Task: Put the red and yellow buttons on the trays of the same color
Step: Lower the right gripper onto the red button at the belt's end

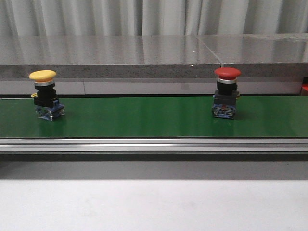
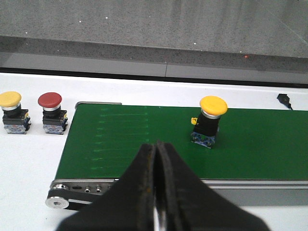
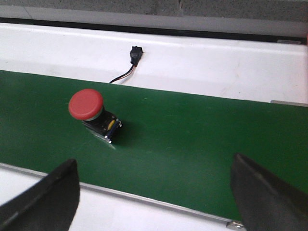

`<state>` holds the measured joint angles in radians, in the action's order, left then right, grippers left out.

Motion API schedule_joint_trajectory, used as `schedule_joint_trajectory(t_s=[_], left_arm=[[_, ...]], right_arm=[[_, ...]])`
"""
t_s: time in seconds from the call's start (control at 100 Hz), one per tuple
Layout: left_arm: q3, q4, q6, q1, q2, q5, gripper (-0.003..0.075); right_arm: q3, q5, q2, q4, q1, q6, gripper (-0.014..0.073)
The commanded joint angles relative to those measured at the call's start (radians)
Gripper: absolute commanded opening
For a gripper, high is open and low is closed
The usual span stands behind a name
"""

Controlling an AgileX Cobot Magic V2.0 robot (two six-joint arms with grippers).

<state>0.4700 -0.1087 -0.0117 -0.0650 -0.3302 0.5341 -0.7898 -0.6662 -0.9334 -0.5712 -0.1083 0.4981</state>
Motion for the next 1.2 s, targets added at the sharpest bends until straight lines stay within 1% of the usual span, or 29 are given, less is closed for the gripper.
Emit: schedule_joint_trajectory(t_s=[0.0, 0.19, 0.37, 0.64, 0.8, 0.98, 1.03, 1.08, 1.19], left_arm=[[0.026, -0.014, -0.001, -0.008, -0.007, -0.073, -0.0019], [0.026, -0.014, -0.001, -0.008, -0.007, -0.073, -0.0019], [0.026, -0.014, -0.001, -0.008, -0.007, -0.073, -0.0019], [0.026, -0.014, -0.001, -0.008, -0.007, -0.073, -0.0019], [0.026, -0.014, -0.001, -0.008, -0.007, -0.073, -0.0019], [0.026, -0.014, -0.001, -0.008, -0.007, -0.073, -0.0019], [0.026, -0.014, -0.001, -0.008, -0.007, -0.073, -0.0019], [0.026, -0.014, -0.001, -0.008, -0.007, -0.073, -0.0019], [0.026, -0.014, -0.001, -0.008, -0.007, -0.073, -0.0019]], right_arm=[[-0.048, 0.002, -0.008, -0.035, 0.001, 0.036, 0.0642], [-0.093, -0.053, -0.09, -0.037, 0.004, 0.094, 0.0642], [-0.123, -0.053, -0.194, -0.037, 0.068, 0.155, 0.0635], [-0.155, 0.063, -0.366, -0.037, 0.156, 0.172, 0.0635], [-0.21, 0.09, -0.469, -0.037, 0.166, 0.172, 0.0635], [-0.258, 0.157, -0.563, -0.034, 0.166, 0.172, 0.0632], [-0.269, 0.164, -0.582, -0.028, 0.166, 0.172, 0.0605], [-0.279, 0.166, -0.599, -0.023, 0.166, 0.172, 0.0545], [-0.294, 0.159, -0.625, -0.021, 0.166, 0.172, 0.0348]])
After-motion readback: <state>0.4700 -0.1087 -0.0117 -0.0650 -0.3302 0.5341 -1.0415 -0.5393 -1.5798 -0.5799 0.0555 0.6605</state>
